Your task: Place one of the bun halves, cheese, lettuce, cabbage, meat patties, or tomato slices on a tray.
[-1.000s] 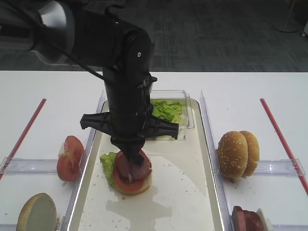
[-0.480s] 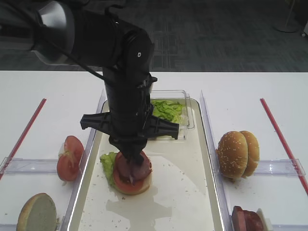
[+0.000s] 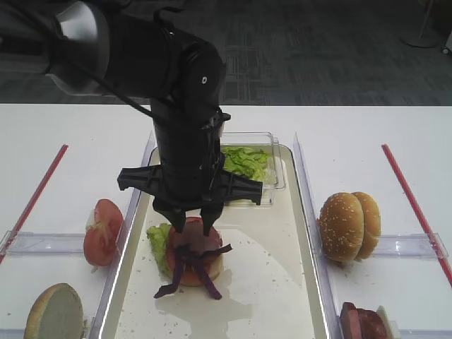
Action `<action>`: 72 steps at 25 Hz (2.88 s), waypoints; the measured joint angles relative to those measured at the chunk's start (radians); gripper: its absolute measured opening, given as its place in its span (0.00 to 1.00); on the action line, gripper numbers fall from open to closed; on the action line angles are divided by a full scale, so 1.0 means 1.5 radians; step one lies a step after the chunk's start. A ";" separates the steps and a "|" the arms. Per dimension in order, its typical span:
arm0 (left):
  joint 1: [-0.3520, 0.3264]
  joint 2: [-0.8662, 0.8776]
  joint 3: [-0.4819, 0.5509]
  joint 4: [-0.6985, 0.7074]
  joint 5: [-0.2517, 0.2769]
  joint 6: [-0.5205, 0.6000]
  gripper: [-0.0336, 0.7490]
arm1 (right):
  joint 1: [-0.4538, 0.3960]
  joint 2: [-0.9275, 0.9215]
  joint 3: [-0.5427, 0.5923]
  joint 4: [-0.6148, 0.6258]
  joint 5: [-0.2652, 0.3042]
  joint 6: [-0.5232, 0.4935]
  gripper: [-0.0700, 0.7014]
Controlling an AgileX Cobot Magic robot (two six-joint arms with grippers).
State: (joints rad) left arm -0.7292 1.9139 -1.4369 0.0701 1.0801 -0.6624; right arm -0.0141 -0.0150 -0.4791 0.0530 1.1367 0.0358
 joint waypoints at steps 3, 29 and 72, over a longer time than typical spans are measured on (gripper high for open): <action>0.000 0.000 0.000 0.000 0.001 0.000 0.39 | 0.000 0.000 0.000 0.000 0.000 0.000 0.14; 0.000 -0.021 0.000 0.025 0.014 0.000 0.46 | 0.000 0.000 0.000 0.000 0.000 0.000 0.14; 0.012 -0.033 -0.222 0.030 0.104 0.034 0.74 | 0.000 0.000 0.000 0.000 0.000 0.000 0.14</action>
State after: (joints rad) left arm -0.7119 1.8639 -1.7697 0.1145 1.2353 -0.6118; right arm -0.0141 -0.0150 -0.4791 0.0530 1.1367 0.0358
